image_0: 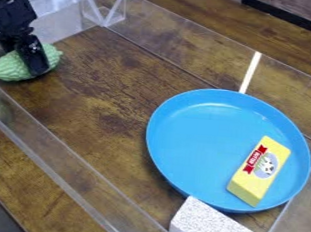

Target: Put the green object in the blue tray

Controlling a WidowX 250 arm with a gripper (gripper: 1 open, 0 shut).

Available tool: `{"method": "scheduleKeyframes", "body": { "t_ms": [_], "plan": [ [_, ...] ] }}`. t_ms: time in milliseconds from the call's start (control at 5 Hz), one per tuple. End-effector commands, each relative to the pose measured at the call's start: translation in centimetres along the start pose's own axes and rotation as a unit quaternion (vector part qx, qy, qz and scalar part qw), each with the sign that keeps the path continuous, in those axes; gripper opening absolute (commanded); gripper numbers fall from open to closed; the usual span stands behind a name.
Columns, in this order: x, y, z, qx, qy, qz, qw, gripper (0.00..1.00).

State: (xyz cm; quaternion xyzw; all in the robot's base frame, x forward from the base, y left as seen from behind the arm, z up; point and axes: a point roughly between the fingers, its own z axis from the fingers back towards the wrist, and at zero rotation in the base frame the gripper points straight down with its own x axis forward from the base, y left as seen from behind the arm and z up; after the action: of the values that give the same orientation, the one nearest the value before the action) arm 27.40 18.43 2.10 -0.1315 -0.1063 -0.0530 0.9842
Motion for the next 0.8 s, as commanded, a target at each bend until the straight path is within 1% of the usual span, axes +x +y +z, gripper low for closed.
{"method": "scheduleKeyframes", "body": {
  "t_ms": [0,200,400,600],
  "plan": [
    [0.2,0.3,0.6,0.023,-0.021,0.048,0.9984,1.0],
    [0.1,0.4,1.3,0.023,-0.023,0.066,0.9973,0.0],
    [0.0,0.8,1.6,0.018,-0.02,0.067,0.9974,0.0],
    [0.1,0.1,1.1,0.017,-0.019,0.078,0.9966,0.0]
  ]
}}
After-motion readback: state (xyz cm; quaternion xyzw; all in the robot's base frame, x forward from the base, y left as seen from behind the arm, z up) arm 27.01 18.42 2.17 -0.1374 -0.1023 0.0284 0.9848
